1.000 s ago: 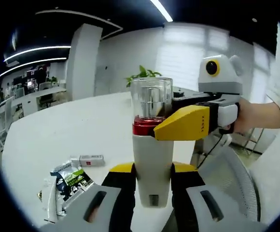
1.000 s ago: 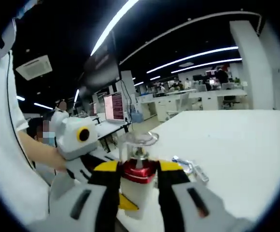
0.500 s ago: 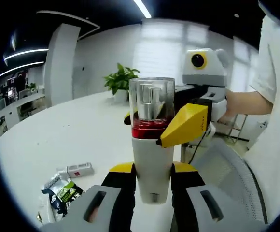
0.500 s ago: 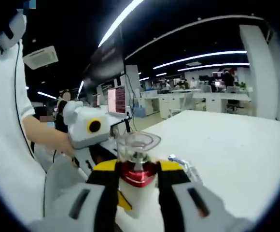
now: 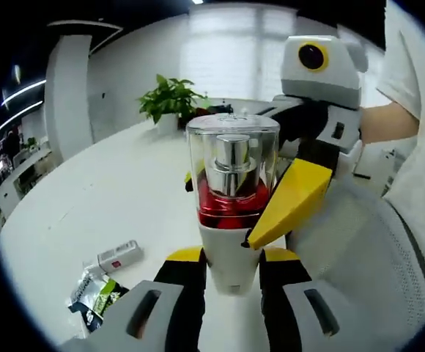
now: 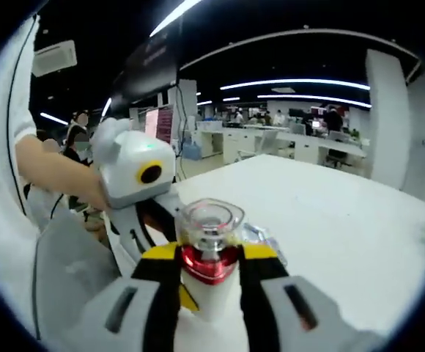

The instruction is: Arrange the skincare products in the storage area until every visible bottle or jar stands upright without overlapping.

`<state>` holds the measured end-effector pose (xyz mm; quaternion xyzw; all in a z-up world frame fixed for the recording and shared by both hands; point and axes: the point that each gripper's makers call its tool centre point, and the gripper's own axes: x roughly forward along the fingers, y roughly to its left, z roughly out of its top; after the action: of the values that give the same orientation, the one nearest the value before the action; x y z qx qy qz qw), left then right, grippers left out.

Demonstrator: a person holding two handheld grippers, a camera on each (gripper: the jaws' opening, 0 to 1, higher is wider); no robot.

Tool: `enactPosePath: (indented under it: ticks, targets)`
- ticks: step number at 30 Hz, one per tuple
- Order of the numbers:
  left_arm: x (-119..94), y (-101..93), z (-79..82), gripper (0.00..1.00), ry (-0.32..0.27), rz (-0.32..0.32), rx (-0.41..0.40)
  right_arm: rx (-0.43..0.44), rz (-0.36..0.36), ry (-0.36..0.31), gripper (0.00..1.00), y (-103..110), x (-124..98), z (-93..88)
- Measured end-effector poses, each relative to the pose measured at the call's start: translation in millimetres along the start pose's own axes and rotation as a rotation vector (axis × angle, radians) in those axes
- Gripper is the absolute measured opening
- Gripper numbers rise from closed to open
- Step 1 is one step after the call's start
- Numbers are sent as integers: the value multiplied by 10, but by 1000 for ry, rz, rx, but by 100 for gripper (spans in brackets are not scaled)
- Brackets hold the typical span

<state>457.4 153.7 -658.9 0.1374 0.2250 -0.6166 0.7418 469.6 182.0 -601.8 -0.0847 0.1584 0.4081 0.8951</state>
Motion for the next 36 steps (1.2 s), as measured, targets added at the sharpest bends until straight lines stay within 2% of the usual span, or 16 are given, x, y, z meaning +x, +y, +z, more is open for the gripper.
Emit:
enactPosePath:
  ticks: [4,9,19,23,36]
  targets:
    - [92,47,-115,25,25,-3,11,-22,-23,35,30,-29,63,-126]
    - [192,99,-243,25,51,-18,14,2,-46,64,30,-94,110,-279]
    - [335,162,-386,25,88,-38,12,18,-82,108,30,-172,182,-462]
    - [334,191,-347,25,66,-40,0,31,-103,96,30,-238,180,-452]
    - [428,430,-266,25,57,-23,10,23,-137,83,30,-485,264,-421]
